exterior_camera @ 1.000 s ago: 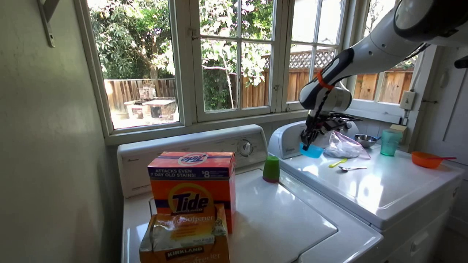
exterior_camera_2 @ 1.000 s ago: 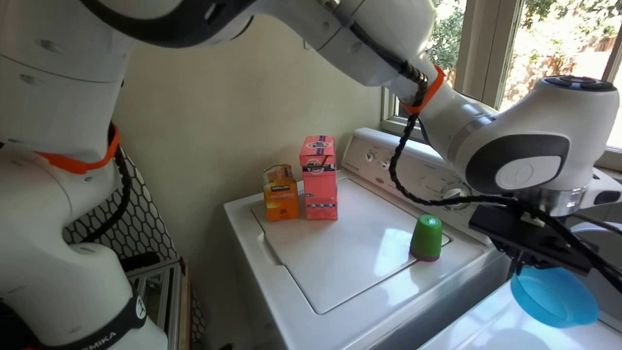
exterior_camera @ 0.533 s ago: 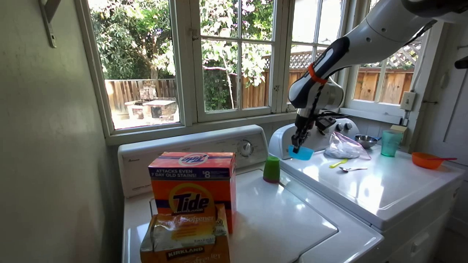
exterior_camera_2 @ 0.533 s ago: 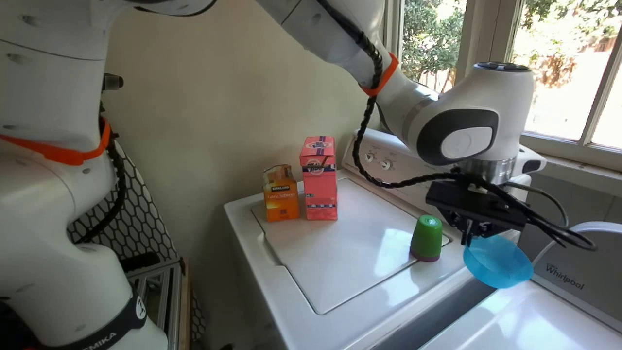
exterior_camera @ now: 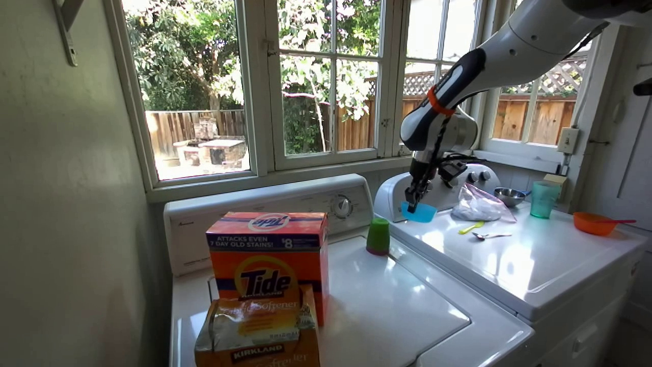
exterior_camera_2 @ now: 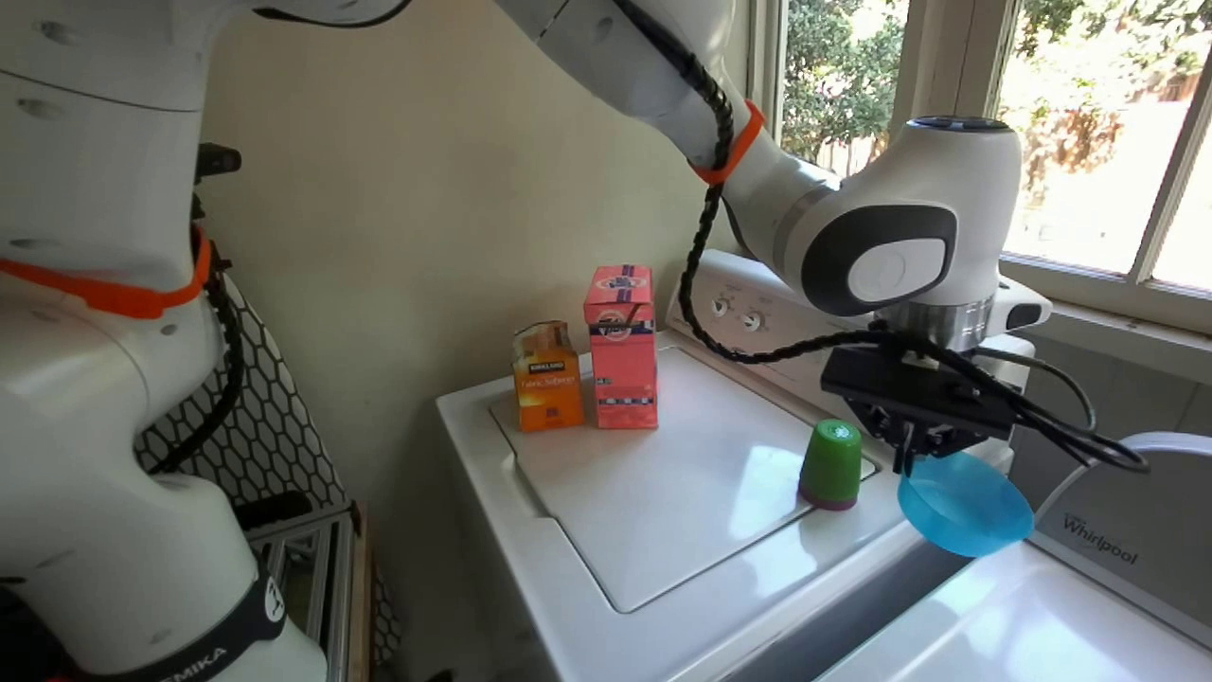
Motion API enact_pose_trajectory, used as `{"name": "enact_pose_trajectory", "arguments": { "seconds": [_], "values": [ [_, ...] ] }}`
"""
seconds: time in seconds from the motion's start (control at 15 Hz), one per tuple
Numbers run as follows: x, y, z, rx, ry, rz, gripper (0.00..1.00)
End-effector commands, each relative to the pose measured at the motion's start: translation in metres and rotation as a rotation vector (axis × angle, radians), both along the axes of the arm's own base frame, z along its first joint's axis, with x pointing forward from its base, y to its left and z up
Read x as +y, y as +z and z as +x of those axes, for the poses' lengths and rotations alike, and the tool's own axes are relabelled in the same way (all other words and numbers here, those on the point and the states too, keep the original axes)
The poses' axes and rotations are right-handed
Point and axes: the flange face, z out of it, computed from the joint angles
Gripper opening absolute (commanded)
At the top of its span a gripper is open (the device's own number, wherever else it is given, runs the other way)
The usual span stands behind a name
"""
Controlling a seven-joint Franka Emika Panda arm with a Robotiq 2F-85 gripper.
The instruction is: Move the green cup to the left and put the blue bowl on top of it
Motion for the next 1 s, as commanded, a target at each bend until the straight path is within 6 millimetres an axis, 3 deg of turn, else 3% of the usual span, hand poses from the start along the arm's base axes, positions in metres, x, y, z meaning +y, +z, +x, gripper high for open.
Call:
{"name": "enact_pose_trajectory", "arguments": {
  "seconds": [0.0,0.27,0.6,0.93],
  "values": [
    [0.026,0.015,-0.007,-0.014,0.063,-0.077,0.01],
    [0.059,0.033,-0.021,-0.001,0.198,-0.170,0.01],
    [0.113,0.029,-0.037,0.021,0.362,-0.251,0.01],
    [0.141,0.033,-0.053,-0.062,0.379,-0.302,0.01]
  ]
}}
